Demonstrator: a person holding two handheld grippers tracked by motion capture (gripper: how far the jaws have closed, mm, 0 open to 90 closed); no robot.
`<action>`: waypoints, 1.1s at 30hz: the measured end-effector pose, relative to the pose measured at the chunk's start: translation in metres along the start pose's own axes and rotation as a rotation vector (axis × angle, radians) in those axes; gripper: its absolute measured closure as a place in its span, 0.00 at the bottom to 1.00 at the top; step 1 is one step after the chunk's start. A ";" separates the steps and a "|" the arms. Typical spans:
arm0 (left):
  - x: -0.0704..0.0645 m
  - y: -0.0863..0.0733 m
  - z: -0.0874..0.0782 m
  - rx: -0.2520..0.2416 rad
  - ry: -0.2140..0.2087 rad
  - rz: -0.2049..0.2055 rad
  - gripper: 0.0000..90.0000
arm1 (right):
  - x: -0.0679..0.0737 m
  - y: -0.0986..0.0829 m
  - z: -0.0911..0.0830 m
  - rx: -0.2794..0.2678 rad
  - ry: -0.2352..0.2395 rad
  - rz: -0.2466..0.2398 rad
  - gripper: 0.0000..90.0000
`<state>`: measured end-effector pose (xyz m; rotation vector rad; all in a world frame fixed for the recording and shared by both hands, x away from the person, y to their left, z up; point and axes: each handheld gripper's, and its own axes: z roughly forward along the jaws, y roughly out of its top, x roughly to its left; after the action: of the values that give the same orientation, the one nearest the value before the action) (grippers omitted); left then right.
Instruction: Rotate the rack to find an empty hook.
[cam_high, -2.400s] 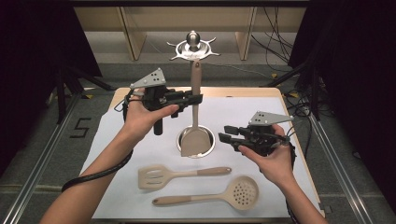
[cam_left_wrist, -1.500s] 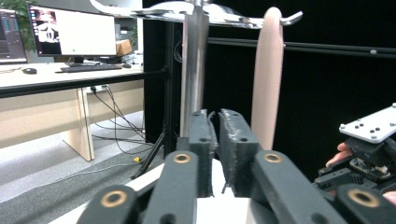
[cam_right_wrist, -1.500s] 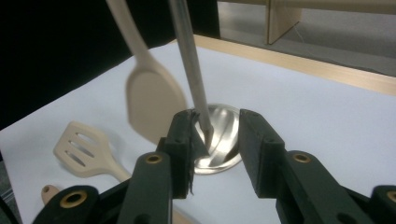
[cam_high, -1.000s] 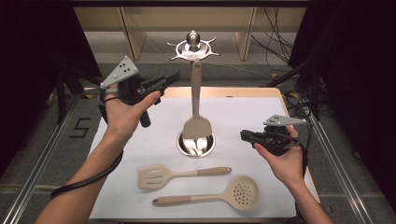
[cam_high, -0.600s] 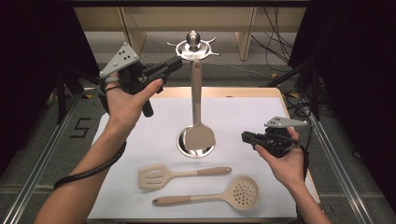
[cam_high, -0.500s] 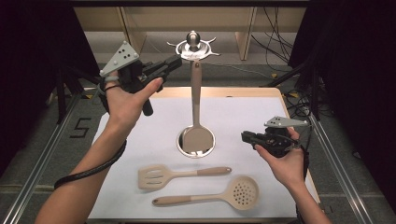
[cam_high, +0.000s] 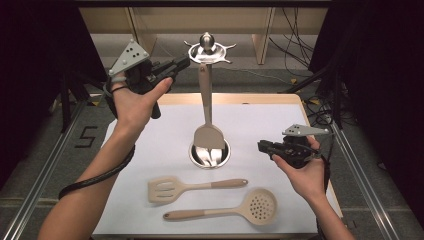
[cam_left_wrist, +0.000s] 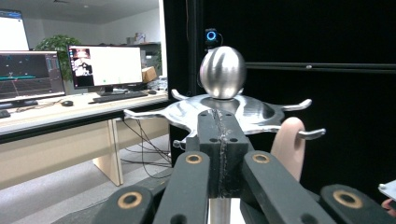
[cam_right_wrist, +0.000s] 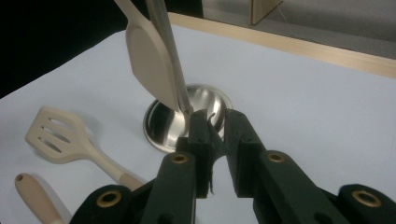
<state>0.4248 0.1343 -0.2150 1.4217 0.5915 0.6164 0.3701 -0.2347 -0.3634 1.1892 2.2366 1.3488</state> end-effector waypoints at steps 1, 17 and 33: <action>0.001 0.000 0.000 0.001 0.001 -0.003 0.99 | 0.000 0.000 0.000 -0.001 0.000 0.001 0.91; 0.020 0.001 0.012 0.020 0.026 -0.010 0.99 | 0.003 0.002 0.002 -0.003 0.007 0.022 0.90; 0.027 0.002 0.022 0.045 0.034 -0.004 0.99 | 0.001 0.002 0.004 -0.044 -0.008 0.004 0.90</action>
<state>0.4587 0.1377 -0.2120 1.4540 0.6380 0.6285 0.3724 -0.2313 -0.3638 1.1825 2.1890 1.3847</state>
